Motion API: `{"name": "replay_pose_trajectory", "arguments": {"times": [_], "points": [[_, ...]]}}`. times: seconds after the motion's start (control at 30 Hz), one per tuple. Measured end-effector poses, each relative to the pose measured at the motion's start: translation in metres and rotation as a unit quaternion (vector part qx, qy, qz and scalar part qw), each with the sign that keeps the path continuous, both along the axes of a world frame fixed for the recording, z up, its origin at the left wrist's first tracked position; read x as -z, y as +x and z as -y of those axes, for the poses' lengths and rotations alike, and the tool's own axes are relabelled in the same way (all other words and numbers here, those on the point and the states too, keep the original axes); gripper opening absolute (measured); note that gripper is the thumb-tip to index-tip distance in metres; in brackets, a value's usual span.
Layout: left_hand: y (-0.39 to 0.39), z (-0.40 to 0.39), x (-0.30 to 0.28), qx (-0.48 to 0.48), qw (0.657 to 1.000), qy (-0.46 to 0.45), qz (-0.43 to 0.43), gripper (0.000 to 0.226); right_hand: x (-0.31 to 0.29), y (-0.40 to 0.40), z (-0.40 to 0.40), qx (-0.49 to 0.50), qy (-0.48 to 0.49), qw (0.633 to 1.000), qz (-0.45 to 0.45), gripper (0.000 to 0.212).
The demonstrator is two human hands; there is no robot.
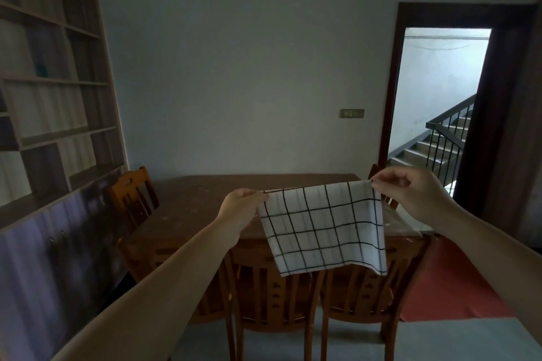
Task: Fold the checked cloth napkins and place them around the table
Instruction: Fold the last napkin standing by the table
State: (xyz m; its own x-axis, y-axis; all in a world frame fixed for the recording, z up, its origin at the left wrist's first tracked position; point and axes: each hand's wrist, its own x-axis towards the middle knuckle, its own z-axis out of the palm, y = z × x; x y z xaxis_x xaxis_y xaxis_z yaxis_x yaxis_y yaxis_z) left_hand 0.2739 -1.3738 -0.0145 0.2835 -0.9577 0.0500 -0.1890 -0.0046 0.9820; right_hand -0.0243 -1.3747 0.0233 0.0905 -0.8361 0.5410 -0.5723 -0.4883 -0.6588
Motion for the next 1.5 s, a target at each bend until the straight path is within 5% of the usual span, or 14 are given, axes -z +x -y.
{"name": "replay_pose_trajectory", "arguments": {"times": [0.13, 0.27, 0.37, 0.47, 0.6, 0.7, 0.8, 0.9, 1.03, 1.2, 1.5], "points": [[-0.020, -0.002, -0.001, 0.033, 0.974, -0.098, 0.201, 0.066, -0.012, 0.018, -0.002, -0.059, 0.021, 0.997, -0.046, 0.012], [-0.062, -0.009, -0.023, 0.212, 0.927, -0.131, 0.281, 0.048, -0.019, 0.049, -0.006, -0.124, 0.015, 0.989, -0.085, 0.011], [-0.067, 0.002, -0.019, 0.193, 0.945, -0.128, 0.229, 0.042, -0.016, 0.049, -0.004, -0.144, 0.025, 0.985, -0.087, 0.008], [-0.056, 0.004, -0.015, 0.178, 0.964, -0.112, 0.162, 0.029, 0.003, 0.027, 0.001, -0.145, 0.101, 0.978, -0.113, 0.036], [-0.041, 0.006, -0.011, 0.156, 0.984, -0.085, 0.028, 0.016, 0.026, 0.002, 0.007, -0.081, 0.090, 0.982, -0.145, 0.060], [-0.036, 0.006, -0.009, 0.158, 0.985, -0.067, -0.013, 0.015, 0.028, 0.000, 0.005, -0.068, 0.070, 0.986, -0.135, 0.051], [-0.036, 0.006, -0.007, 0.182, 0.981, -0.061, -0.007, 0.015, 0.022, 0.003, 0.005, -0.107, 0.051, 0.991, -0.059, 0.006], [-0.038, 0.003, -0.013, 0.200, 0.970, -0.115, 0.075, 0.022, 0.017, 0.001, 0.008, -0.104, 0.051, 0.993, -0.025, 0.018], [-0.041, -0.003, -0.025, 0.195, 0.920, -0.213, 0.265, 0.049, 0.008, -0.001, 0.011, -0.120, 0.054, 0.991, -0.008, 0.009], [-0.041, -0.002, -0.037, 0.209, 0.878, -0.250, 0.351, 0.021, -0.002, -0.003, 0.011, -0.130, 0.051, 0.990, -0.027, 0.018], [-0.035, -0.003, -0.053, 0.213, 0.855, -0.240, 0.408, 0.009, -0.009, -0.011, 0.013, -0.106, 0.052, 0.990, -0.077, 0.004]]}}
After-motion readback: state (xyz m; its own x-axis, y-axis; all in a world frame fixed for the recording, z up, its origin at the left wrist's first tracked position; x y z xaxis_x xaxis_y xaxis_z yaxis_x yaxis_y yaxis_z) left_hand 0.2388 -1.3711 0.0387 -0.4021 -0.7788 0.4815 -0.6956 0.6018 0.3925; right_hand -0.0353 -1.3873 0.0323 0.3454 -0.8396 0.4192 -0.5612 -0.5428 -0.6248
